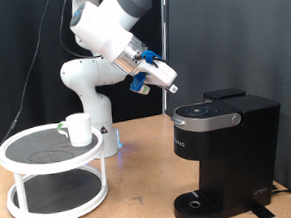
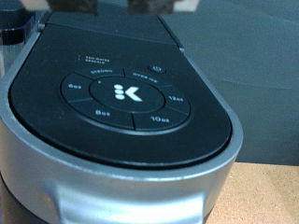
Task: Make a cup of coffee with the keurig machine
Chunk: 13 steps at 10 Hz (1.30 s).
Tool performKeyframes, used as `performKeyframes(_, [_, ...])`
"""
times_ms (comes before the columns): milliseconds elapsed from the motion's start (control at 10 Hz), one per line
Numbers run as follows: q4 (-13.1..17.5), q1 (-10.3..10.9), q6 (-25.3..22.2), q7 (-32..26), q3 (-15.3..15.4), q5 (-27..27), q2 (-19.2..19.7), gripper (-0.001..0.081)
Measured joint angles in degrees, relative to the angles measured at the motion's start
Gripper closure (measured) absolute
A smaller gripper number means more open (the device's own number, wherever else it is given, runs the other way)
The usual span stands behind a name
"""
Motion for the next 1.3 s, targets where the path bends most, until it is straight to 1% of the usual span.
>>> performKeyframes(200, [-1.76, -0.01, 1.26, -0.36, -0.20, 2.48, -0.66, 0.0806])
performKeyframes(400, [-4.62, -0.76, -0.51, 0.27, -1.38, 2.35, -2.98, 0.0806])
performKeyframes(600, [-6.76, -2.67, -3.85, 1.18, -2.46, -1.13, -5.74, 0.0806])
performKeyframes(900, [-8.31, -5.33, -11.00, 0.72, -5.34, -5.97, -9.55, 0.0806])
performKeyframes(1100, [-9.80, -6.18, -11.51, -0.43, -6.07, -6.46, -12.31, 0.0806])
performKeyframes(1300, [-9.81, -6.27, -12.30, -0.40, -6.28, -6.85, -12.18, 0.0806])
